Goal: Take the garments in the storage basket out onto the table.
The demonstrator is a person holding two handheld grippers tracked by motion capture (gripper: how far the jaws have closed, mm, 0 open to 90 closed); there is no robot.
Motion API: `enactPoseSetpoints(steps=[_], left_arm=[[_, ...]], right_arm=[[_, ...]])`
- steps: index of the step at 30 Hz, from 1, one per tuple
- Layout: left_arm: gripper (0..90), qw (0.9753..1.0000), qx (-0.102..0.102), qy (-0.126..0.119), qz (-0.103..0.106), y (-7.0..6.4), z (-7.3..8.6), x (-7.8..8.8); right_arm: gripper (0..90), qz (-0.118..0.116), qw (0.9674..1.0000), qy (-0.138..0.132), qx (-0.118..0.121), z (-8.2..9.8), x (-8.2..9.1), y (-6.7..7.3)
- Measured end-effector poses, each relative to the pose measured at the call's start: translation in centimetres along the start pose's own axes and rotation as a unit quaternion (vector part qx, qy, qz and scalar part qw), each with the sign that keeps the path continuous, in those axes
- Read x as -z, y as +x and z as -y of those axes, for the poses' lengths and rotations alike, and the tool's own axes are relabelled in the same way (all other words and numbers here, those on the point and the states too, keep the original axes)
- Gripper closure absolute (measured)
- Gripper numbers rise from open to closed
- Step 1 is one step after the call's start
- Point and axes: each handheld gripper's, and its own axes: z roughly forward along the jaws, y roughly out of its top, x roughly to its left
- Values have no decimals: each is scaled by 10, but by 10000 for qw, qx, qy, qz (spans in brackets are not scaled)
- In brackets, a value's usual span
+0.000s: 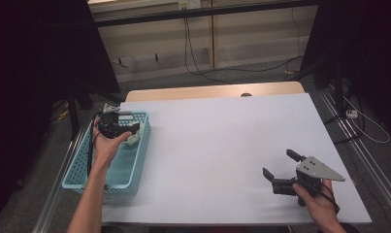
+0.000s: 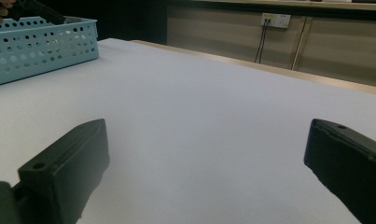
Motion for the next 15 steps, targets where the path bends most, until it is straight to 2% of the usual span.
enactPoseSetpoints(steps=[3, 6, 7, 10, 14, 15], left_arm=[[102, 9999, -31, 134, -10, 1, 2, -6], [159, 9998, 66, 194, 49, 2, 4, -10], [150, 9997, 57, 221, 25, 3, 5, -11], [158, 9992, 163, 314, 207, 6, 7, -15], [158, 9987, 197, 447, 155, 5, 11, -20], [160, 9986, 120, 494, 131, 5, 11, -21]], right_arm=[[0, -14, 10000, 3, 2, 0, 0, 0], [0, -31, 10000, 9, 11, 0, -1, 1], [0, -27, 10000, 7, 10, 0, -1, 1], [0, -27, 10000, 25, 8, 0, -1, 0], [0, -45, 10000, 39, 20, 0, -1, 1], [0, -48, 10000, 45, 15, 0, -1, 1]])
